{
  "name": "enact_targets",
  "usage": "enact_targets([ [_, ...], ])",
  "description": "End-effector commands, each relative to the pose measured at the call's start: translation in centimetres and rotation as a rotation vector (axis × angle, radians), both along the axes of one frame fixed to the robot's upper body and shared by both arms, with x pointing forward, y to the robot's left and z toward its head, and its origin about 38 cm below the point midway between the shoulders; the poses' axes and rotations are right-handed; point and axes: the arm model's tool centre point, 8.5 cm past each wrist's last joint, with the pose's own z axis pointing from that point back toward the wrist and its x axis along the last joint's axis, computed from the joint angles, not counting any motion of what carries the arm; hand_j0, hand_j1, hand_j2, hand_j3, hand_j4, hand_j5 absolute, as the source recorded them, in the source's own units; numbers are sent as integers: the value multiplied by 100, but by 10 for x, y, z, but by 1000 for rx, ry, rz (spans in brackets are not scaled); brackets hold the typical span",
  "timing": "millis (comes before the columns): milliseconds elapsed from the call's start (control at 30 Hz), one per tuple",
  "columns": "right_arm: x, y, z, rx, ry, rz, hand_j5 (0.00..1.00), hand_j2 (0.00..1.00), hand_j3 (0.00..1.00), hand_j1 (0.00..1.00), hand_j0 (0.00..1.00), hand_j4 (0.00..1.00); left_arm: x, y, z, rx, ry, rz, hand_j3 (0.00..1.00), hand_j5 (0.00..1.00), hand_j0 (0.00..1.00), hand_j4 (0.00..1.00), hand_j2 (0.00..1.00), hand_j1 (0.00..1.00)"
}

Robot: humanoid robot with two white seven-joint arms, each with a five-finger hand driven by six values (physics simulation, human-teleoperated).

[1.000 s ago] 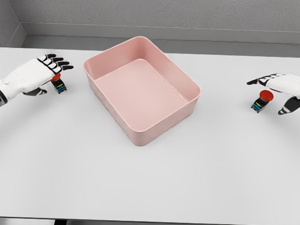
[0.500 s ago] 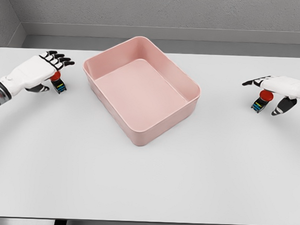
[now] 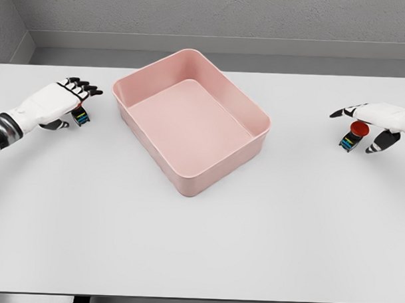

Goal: Put the industrial switch in the basket with both arms

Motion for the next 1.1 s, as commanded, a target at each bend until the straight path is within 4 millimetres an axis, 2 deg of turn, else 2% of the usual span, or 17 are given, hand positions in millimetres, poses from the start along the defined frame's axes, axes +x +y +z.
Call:
enact_targets([
  [0,2,2,-6,3,11,-4,91,91,91,91,91,91,0,0,0,-7,2,2,93,93,93,93,93,93],
  [167,3,6,-8,5,14,8,86,86,86,86,86,86,-1,7,-2,-3,6,17,84,84,84,84,84,84],
  [233,2,6,-9,4,17,9,86,86,86,86,86,86,-1,7,-1,-7,4,18,75,75,75,75,75,75],
  [267,2,6,-9,4,17,7,85,85,85,85,85,85,-1,6,-1,-9,2,17,68,68,68,68,68,68],
  [300,2,6,-10,3,19,9,83,83,83,83,83,83,-1,6,-1,-9,1,16,50,50,50,50,50,50],
  [400,2,6,-10,3,20,10,82,82,82,82,82,82,-1,7,0,-14,-1,18,48,48,48,48,48,48],
  [433,2,6,-10,4,20,9,81,81,81,81,81,81,-1,6,1,-19,-7,16,42,42,42,42,42,42],
  [700,2,5,-9,1,20,10,75,75,75,75,75,75,0,8,8,-44,-50,15,33,33,33,33,33,33],
  [800,2,4,-9,0,20,8,75,75,75,75,75,75,-1,8,8,-45,-51,16,33,33,33,33,33,33],
  [900,2,3,-9,-1,21,5,70,70,70,70,70,70,-1,11,11,-45,-58,17,31,31,31,31,31,31],
  [1067,2,3,-9,-4,27,8,62,62,62,62,62,62,-3,-4,23,-64,-92,-34,31,31,31,31,31,31],
])
